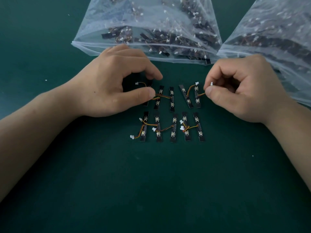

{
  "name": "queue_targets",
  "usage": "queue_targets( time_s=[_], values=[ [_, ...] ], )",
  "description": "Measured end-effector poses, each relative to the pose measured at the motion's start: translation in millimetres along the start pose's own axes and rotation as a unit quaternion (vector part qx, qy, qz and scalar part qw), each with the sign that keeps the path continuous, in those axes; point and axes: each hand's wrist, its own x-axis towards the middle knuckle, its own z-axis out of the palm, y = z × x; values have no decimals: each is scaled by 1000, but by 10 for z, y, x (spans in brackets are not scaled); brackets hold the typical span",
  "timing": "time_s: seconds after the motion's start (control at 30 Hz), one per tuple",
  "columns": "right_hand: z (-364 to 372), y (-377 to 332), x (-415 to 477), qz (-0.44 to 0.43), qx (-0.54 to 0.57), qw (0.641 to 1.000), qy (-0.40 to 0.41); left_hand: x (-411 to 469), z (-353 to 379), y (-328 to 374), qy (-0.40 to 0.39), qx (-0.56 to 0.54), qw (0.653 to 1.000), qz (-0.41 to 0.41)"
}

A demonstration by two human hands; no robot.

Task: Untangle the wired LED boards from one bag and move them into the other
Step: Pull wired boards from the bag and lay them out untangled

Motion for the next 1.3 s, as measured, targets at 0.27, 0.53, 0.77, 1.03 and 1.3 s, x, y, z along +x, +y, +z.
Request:
queue_targets(
  time_s=[0.27,0.53,0.77,1.03,1.3],
  values=[
    [-6,3,8,-2,2,999,-37,-3,1,-8,1,-4,1000,0],
    [-8,4,2,-8,11,999,-31,-5,-2,8,5,-5,1000,-3],
    [-10,16,9,-12,4,1000,-19,-9,-4,13,2,-3,1000,-5],
    [-31,44,3,-12,22,1000,-18,-9,-13,16,0,-4,1000,-6],
    [-10,79,6,-2,21,1000,-8,-7,-11,19,2,-2,1000,-5]
  ],
)
